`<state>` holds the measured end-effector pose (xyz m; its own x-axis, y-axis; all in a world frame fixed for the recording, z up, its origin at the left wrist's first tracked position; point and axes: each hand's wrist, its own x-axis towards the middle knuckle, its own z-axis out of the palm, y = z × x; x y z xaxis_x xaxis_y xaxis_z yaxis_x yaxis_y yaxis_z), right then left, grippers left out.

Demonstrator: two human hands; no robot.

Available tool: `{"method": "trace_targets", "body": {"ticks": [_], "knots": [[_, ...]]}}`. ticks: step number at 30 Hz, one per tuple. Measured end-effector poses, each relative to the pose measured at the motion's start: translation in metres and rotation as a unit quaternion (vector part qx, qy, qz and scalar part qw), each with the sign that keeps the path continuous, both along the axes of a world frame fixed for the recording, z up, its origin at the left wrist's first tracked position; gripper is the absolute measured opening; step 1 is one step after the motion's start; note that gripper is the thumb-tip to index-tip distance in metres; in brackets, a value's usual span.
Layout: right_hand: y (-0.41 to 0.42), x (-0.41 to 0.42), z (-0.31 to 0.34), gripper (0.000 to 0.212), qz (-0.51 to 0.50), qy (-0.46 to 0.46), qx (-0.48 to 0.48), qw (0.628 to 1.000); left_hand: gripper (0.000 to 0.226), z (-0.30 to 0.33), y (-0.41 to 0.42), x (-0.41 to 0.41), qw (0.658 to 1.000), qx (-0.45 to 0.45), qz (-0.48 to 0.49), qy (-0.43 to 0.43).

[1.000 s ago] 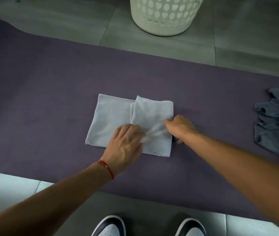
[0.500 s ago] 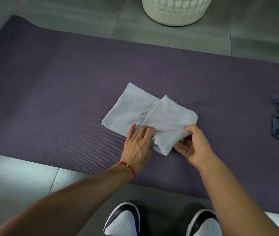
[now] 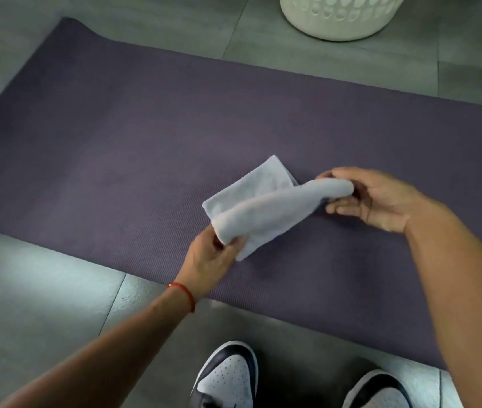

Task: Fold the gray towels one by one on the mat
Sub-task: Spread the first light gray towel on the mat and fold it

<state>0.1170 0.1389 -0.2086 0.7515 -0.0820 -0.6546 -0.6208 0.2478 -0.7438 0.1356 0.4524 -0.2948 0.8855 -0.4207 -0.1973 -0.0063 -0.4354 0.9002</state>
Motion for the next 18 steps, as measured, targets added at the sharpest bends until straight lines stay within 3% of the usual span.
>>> {"method": "trace_targets", "body": {"ticks": [3, 5, 7, 9, 12, 15, 18], "knots": [[0.017, 0.04, -0.009, 0.043, -0.066, -0.022, -0.01, 0.998, 0.036, 0.0, 0.0, 0.021, 0.989, -0.017, 0.104, 0.099], [0.027, 0.06, -0.029, 0.039, -0.035, -0.041, -0.158, 0.986, 0.035, 0.002, -0.002, 0.034, 0.979, -0.005, 0.143, 0.142], [0.036, 0.069, -0.052, 0.04, 0.066, -0.027, -0.348, 0.935, 0.034, 0.001, -0.005, 0.045, 0.969, 0.002, 0.172, 0.177], [0.047, 0.067, -0.068, 0.054, 0.164, 0.013, -0.419, 0.893, 0.034, 0.001, -0.006, 0.053, 0.965, 0.018, 0.17, 0.198], [0.057, 0.061, -0.074, 0.051, 0.162, 0.006, -0.452, 0.877, 0.035, 0.002, -0.008, 0.056, 0.962, 0.02, 0.169, 0.214], [0.057, 0.055, -0.068, 0.034, 0.117, 0.014, -0.426, 0.897, 0.036, 0.003, -0.011, 0.053, 0.961, 0.028, 0.178, 0.211], [0.046, 0.037, -0.063, 0.024, 0.123, 0.079, -0.404, 0.903, 0.052, 0.006, -0.014, 0.051, 0.964, 0.075, 0.161, 0.198]]}}
